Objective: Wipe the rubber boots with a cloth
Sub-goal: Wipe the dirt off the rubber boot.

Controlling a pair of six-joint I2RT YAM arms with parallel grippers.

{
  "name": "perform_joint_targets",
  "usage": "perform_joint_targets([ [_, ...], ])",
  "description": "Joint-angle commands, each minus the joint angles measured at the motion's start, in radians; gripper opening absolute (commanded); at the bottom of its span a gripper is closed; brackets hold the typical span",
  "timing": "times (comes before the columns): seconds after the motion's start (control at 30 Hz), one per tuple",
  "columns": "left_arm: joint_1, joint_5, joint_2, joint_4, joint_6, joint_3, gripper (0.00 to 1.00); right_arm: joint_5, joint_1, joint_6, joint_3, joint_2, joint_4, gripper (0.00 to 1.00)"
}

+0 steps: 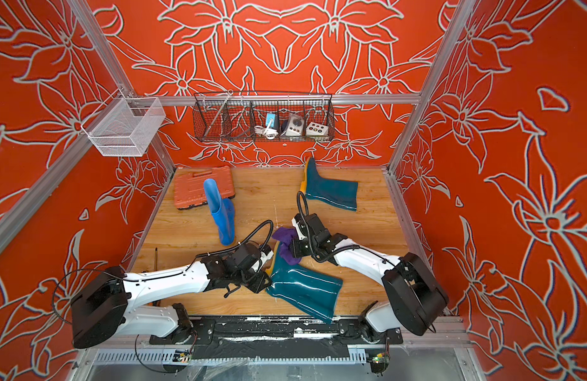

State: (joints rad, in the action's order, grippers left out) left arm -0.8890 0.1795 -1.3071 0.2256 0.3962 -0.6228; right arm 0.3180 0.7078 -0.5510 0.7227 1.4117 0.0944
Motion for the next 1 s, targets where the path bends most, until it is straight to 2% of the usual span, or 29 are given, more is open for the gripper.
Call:
perform_joint_targets([
  [0.0,0.005,-0.006,0.013,-0.034,-0.059,-0.024,0.00,0.010,0.056,-0.053,-0.087,-0.078,0.000,0.00],
  [0.13,0.010,0.026,-0.035,-0.037,-0.097,-0.063,0.00,-0.039,0.068,-0.096,-0.218,-0.255,0.075,0.00],
  [0.23,0.010,0.038,-0.062,-0.041,-0.118,-0.095,0.00,-0.138,0.058,-0.068,-0.221,-0.419,0.201,0.00],
  [0.37,0.010,-0.002,-0.038,-0.058,-0.129,-0.091,0.41,-0.147,-0.003,0.020,-0.161,-0.522,0.269,0.00],
  [0.43,0.010,-0.019,0.002,-0.080,-0.120,-0.058,0.53,-0.117,-0.010,0.067,-0.130,-0.499,0.264,0.00],
  [0.53,0.010,-0.029,0.057,-0.137,-0.086,0.014,0.63,-0.007,-0.005,0.109,-0.108,-0.427,0.213,0.00],
  [0.63,0.010,-0.058,0.105,-0.210,-0.015,0.096,0.64,0.063,0.048,0.106,-0.119,-0.362,0.112,0.00],
  [0.8,0.010,-0.042,0.155,-0.366,0.064,0.210,0.63,0.087,0.177,0.094,-0.143,-0.278,-0.060,0.00],
  [0.97,0.010,-0.020,0.093,-0.466,0.105,0.243,0.54,0.116,0.245,0.076,-0.144,-0.156,-0.187,0.00],
])
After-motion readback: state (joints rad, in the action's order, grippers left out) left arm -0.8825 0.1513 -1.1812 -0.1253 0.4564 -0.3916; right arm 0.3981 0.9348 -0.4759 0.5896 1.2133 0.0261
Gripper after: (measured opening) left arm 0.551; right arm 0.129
